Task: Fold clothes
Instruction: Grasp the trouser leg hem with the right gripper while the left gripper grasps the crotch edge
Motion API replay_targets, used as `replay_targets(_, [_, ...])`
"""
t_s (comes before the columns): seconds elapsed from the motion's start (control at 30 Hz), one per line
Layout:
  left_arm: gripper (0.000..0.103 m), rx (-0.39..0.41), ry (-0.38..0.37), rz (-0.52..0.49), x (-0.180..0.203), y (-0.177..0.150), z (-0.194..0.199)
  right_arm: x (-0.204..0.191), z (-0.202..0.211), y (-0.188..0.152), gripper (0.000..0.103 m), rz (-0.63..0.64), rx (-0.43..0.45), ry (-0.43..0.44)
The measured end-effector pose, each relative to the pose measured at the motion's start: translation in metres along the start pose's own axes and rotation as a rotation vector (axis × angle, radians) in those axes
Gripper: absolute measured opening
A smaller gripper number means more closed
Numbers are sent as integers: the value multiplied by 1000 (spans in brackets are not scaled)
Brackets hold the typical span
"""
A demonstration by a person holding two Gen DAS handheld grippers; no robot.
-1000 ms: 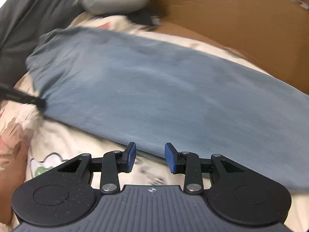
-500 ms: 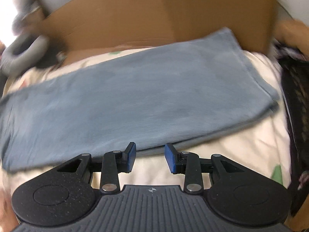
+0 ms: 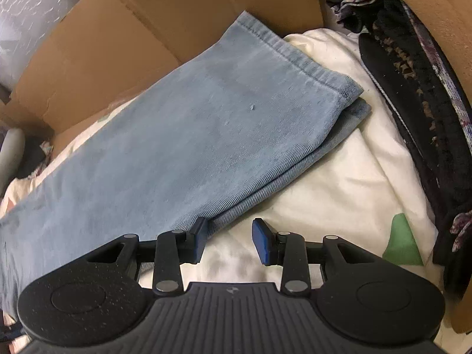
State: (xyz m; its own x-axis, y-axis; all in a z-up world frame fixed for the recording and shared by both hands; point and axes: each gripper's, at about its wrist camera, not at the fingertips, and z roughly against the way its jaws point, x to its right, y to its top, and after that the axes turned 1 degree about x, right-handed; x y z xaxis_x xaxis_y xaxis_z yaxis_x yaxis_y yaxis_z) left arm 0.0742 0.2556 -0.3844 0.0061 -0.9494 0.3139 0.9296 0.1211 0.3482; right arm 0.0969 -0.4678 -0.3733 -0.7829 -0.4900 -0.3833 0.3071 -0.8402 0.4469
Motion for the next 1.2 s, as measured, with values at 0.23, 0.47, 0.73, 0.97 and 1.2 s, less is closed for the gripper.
replay_targets(0.23, [41,-22,-54,28,3,-3,-10,24,-2,4,40,-149,72,17])
replay_targets(0.47, [41,-17,-52,40,7,-5,-14,33,4,4,40,-223,130,22])
replay_targets(0.73, [42,-12,-30,12,12,-7,-13,53,6,10,61,-356,181,63])
replay_targets(0.97, [42,-7,-16,19,15,-7,-13,49,-3,21,41,-293,199,11])
replay_targets(1.2, [42,-4,-21,24,14,-8,-15,55,-2,30,18,-284,224,-2])
